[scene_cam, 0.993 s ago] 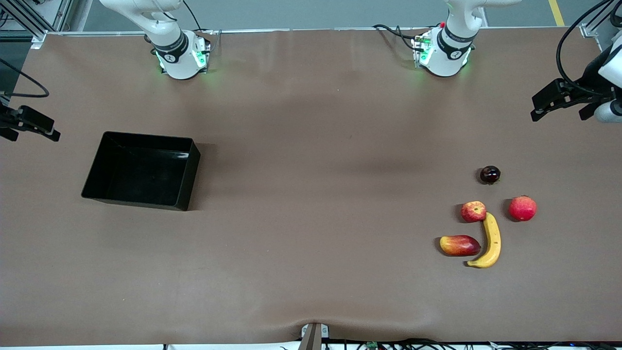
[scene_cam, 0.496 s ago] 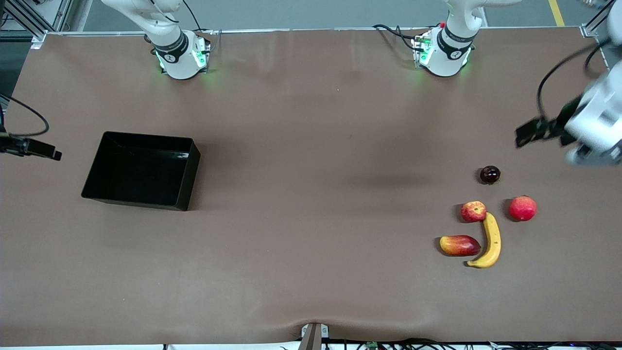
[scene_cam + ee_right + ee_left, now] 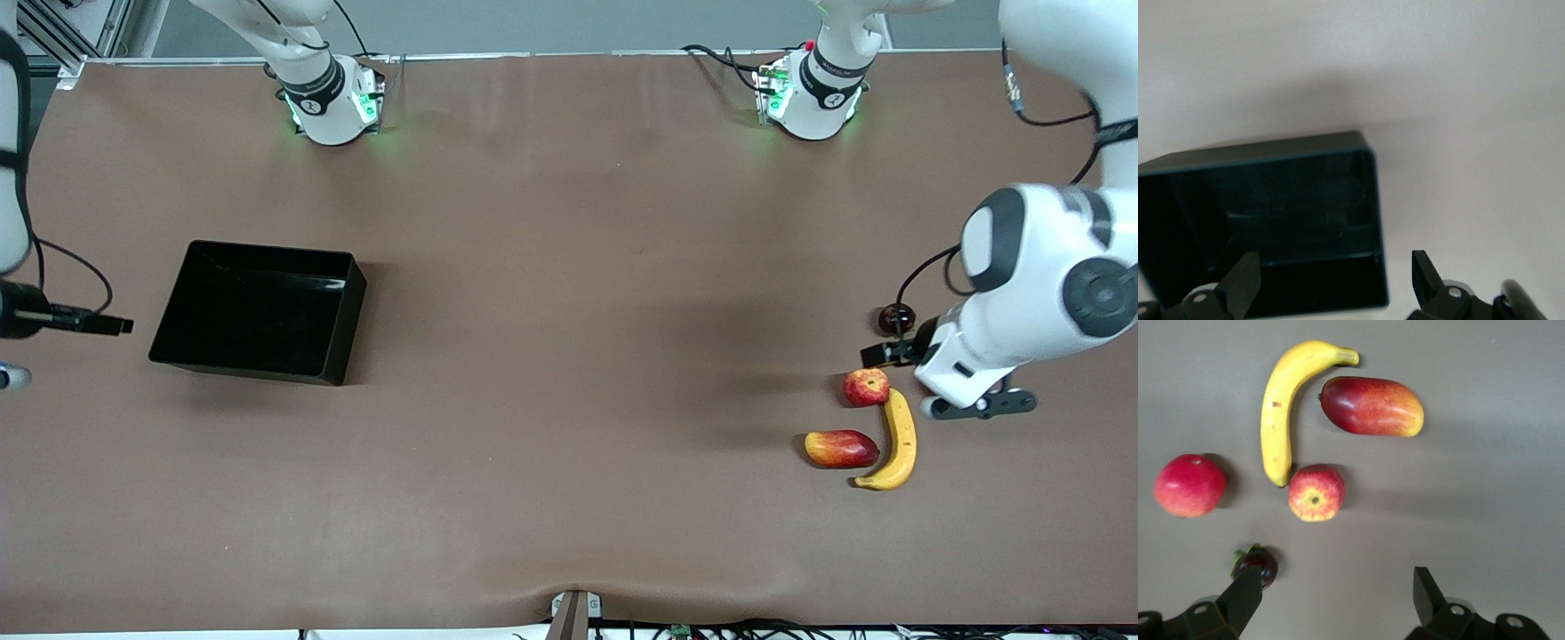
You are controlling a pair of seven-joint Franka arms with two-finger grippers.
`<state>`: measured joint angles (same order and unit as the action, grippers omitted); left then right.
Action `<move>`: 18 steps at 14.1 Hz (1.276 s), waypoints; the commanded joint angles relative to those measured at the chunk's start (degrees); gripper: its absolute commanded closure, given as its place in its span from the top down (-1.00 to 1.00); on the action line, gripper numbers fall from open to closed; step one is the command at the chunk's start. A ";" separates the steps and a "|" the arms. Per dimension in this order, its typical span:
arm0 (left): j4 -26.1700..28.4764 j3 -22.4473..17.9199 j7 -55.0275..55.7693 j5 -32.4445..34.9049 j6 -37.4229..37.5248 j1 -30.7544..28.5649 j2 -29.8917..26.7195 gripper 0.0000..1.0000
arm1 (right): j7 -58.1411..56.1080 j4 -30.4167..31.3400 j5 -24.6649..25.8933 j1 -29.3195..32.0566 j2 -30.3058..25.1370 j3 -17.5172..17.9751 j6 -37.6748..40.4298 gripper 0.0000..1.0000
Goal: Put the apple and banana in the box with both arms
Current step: 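Grasp the small red apple with the left gripper while the right gripper grips the box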
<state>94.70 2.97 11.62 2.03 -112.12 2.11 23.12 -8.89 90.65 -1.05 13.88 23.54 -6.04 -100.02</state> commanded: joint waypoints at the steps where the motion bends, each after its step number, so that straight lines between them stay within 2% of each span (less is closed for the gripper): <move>1: 1.97 0.19 1.21 0.96 -5.54 -1.22 2.27 1.00 | -9.01 -1.53 0.26 3.87 3.08 0.86 -2.62 1.00; 3: 1.98 0.19 1.21 0.96 -8.01 -2.72 4.55 1.00 | -9.91 -0.22 -0.17 6.68 5.37 1.03 -2.98 1.00; 6: 2.15 0.19 1.30 0.96 -10.92 -3.60 7.46 1.00 | -9.83 4.87 -3.33 6.34 4.86 1.03 -4.12 1.00; 9: 4.35 0.28 1.39 0.96 -13.99 -3.87 7.99 1.00 | -9.91 10.15 -3.78 6.16 4.59 1.03 -8.06 1.00; 10: 4.27 0.19 1.39 0.96 -14.43 -3.78 8.86 1.00 | -9.83 11.47 -3.87 6.25 4.07 1.12 -9.13 0.83; 11: 4.26 0.19 1.39 0.96 -14.61 -3.78 9.39 1.00 | -9.83 12.79 -4.48 6.34 3.63 1.12 -9.57 0.52; 12: 4.26 0.19 1.21 0.96 -15.22 -3.78 10.27 1.00 | -9.91 14.71 -5.96 6.34 3.01 1.03 -10.71 0.32; 13: 4.26 0.19 1.21 0.96 -16.19 -3.78 11.32 1.00 | -9.83 17.17 -6.24 5.99 1.70 1.03 -12.46 0.01; 15: 4.35 0.11 1.04 1.04 -16.99 -3.78 12.38 1.00 | -9.83 20.79 -6.33 5.81 0.90 1.12 -15.54 -0.79; 16: 4.61 0.11 1.03 1.04 -16.99 -3.86 12.47 1.00 | -9.91 20.71 -6.33 5.99 0.98 1.12 -15.55 -1.00; 18: 5.23 0.11 1.03 1.04 -16.99 -3.87 12.47 1.00 | -10.09 19.66 -6.33 5.99 -0.15 1.03 -14.33 -1.00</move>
<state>98.97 2.88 11.96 2.03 -128.39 -1.56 36.20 -18.35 108.62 -6.43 19.70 26.97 -5.16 -114.53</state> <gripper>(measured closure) 0.000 0.811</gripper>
